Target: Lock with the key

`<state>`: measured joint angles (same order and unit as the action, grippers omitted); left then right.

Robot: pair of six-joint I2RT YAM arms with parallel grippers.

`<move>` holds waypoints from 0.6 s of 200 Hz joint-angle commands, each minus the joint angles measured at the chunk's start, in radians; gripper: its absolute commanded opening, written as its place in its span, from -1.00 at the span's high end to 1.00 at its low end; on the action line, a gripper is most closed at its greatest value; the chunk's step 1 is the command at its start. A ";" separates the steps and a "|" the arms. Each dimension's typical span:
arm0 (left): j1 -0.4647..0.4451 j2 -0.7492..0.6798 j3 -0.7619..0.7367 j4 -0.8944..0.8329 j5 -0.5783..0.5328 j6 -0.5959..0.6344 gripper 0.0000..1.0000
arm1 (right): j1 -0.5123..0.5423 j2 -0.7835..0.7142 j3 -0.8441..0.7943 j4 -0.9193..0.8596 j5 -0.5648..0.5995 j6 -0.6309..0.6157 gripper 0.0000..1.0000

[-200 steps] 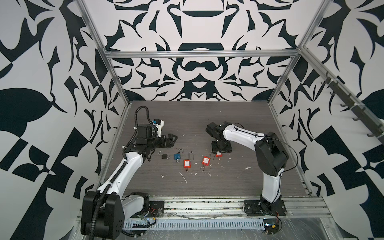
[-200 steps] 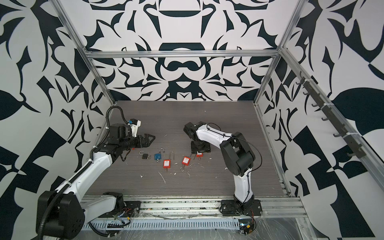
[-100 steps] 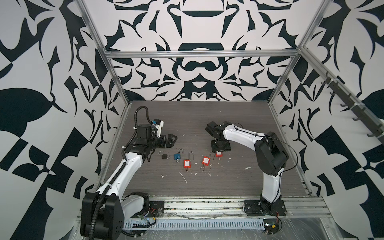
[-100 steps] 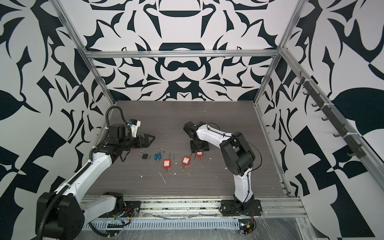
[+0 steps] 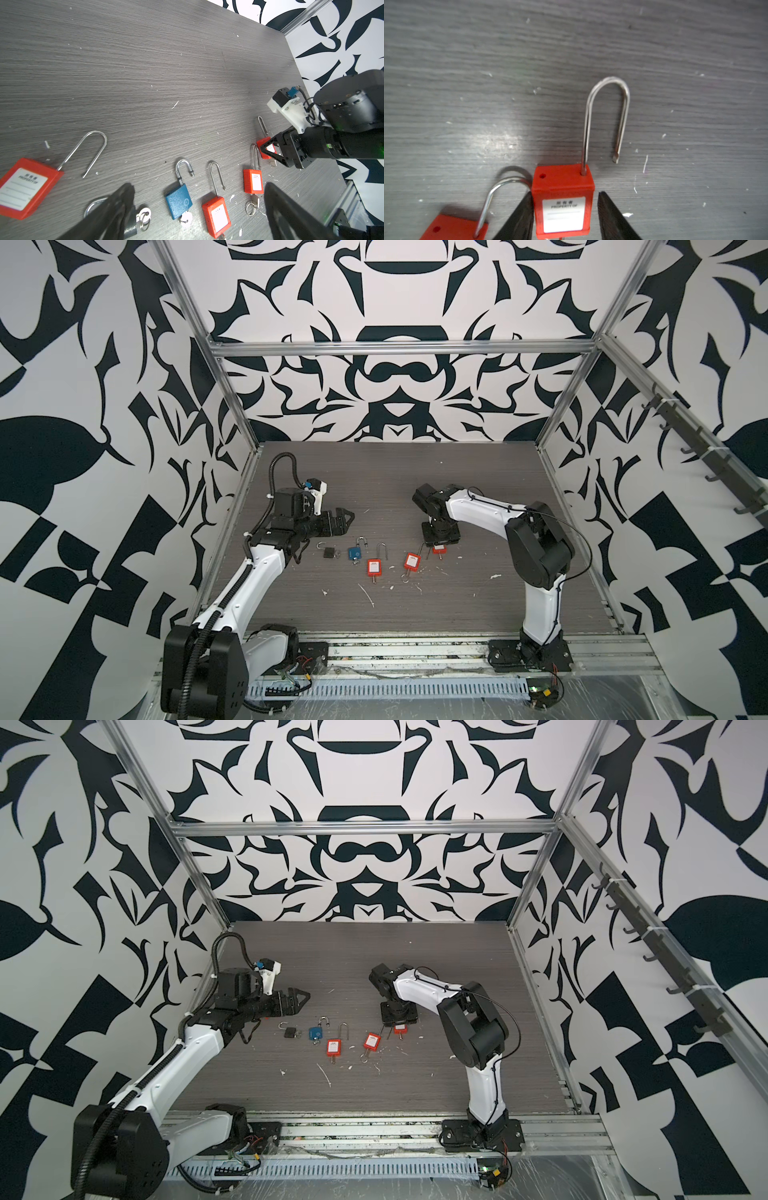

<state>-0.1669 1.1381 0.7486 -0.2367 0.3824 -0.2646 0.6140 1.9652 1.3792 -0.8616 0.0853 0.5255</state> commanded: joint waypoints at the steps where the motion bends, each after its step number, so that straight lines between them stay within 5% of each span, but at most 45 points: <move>1: -0.002 -0.003 0.035 -0.024 0.007 -0.017 -0.99 | -0.008 0.002 -0.012 -0.002 -0.011 -0.017 -0.05; 68: -0.003 -0.006 0.051 -0.024 0.006 -0.022 -0.99 | -0.021 0.012 -0.036 0.024 -0.056 -0.052 -0.05; 95: -0.005 -0.005 0.063 -0.022 0.000 -0.010 -0.99 | -0.032 0.013 -0.021 0.008 -0.081 -0.096 0.25; 120: -0.005 0.001 0.083 -0.023 0.003 0.018 -0.99 | -0.034 -0.005 0.014 -0.029 -0.064 -0.162 0.32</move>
<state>-0.1688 1.1381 0.7891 -0.2478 0.3820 -0.2687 0.5854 1.9690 1.3533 -0.8402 0.0227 0.4408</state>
